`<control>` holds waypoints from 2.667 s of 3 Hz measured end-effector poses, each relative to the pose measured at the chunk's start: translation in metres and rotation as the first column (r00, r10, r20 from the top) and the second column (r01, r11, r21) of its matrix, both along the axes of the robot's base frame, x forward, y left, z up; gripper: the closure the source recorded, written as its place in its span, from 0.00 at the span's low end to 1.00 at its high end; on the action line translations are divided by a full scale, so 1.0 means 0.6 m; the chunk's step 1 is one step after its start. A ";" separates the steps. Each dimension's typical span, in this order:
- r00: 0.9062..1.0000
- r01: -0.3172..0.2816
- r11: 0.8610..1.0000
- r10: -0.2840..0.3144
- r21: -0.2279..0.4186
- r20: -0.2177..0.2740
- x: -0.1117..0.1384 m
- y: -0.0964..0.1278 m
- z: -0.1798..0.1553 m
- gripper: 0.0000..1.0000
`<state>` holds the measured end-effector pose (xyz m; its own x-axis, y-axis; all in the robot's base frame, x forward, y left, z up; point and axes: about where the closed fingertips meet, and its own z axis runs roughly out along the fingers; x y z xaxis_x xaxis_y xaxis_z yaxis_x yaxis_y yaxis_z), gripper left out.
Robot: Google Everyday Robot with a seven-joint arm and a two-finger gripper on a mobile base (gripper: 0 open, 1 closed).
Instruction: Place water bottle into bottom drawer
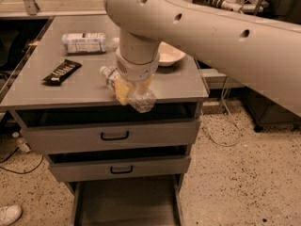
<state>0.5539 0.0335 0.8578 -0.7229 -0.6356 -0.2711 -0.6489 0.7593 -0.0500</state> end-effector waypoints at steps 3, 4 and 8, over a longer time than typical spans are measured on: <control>0.995 0.088 0.996 -0.086 0.027 -0.060 -0.072 -0.044 -0.012 1.00; 0.980 0.154 0.988 -0.150 0.016 -0.131 -0.150 -0.072 -0.039 1.00; 0.921 0.248 0.969 -0.230 0.015 -0.314 -0.282 -0.086 -0.128 1.00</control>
Offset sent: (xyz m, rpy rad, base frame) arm -0.0121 -0.0206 0.0069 0.0417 0.0006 -0.0370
